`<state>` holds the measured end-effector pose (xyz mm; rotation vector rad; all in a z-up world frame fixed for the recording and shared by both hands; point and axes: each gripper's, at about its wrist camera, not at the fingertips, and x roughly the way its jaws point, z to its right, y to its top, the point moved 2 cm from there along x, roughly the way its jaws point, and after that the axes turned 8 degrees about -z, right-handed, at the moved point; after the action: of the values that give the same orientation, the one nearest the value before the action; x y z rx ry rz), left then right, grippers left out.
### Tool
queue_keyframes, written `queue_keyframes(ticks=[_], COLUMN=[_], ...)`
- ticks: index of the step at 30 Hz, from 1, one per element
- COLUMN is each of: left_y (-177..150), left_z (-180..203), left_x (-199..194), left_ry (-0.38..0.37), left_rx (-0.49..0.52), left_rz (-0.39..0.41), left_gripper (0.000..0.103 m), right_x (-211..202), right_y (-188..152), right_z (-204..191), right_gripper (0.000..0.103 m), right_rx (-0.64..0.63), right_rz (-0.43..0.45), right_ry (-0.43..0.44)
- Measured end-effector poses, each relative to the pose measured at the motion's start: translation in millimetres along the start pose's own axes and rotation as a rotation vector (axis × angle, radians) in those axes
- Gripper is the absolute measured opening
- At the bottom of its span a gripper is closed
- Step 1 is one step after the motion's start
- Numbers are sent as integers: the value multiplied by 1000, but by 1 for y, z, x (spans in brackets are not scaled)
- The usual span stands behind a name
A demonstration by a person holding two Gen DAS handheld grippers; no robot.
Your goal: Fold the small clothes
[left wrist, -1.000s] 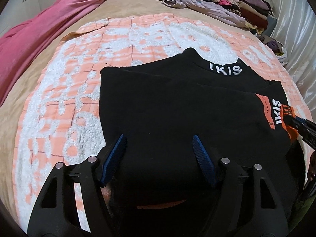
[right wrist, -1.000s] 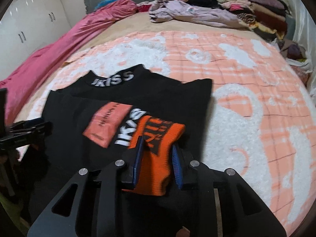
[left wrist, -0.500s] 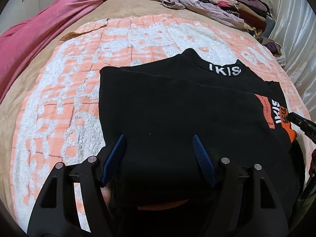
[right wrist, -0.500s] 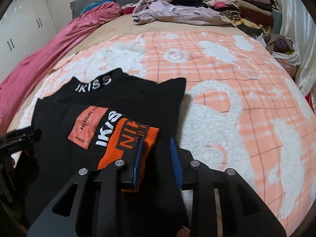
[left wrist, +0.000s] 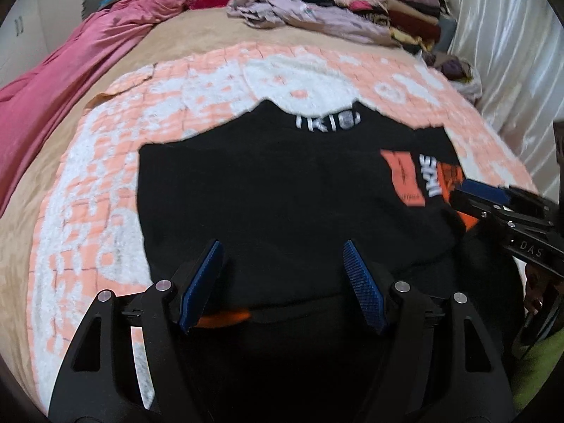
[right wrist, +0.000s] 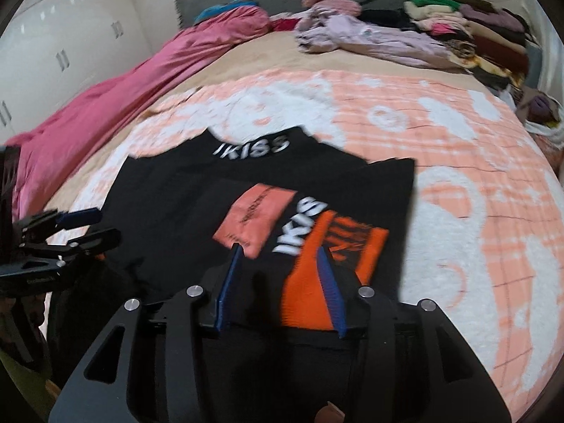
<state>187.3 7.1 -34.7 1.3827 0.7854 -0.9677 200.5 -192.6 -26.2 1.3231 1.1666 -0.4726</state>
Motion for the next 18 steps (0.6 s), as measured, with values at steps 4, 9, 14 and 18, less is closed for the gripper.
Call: queue_keyframes(ticks=[4, 9, 14, 18], left_y=[-8, -12, -13, -14], left_z=[-5, -12, -17, -18], left_x=[17, 20, 20, 20], left_ry=[22, 3, -14, -14], left_rx=[-10, -32, -49, -44], left_rz=[-39, -31, -24, -20], left_gripper=[64, 65, 65, 65], right_x=[15, 24, 24, 23], right_y=[-5, -12, -13, -15], right_z=[-7, 6, 11, 15], right_gripper=[43, 46, 46, 46], right_rx=[-11, 30, 48, 65], right_rz=[-41, -74, -74, -74], right_ry=[-8, -22, -14, -6])
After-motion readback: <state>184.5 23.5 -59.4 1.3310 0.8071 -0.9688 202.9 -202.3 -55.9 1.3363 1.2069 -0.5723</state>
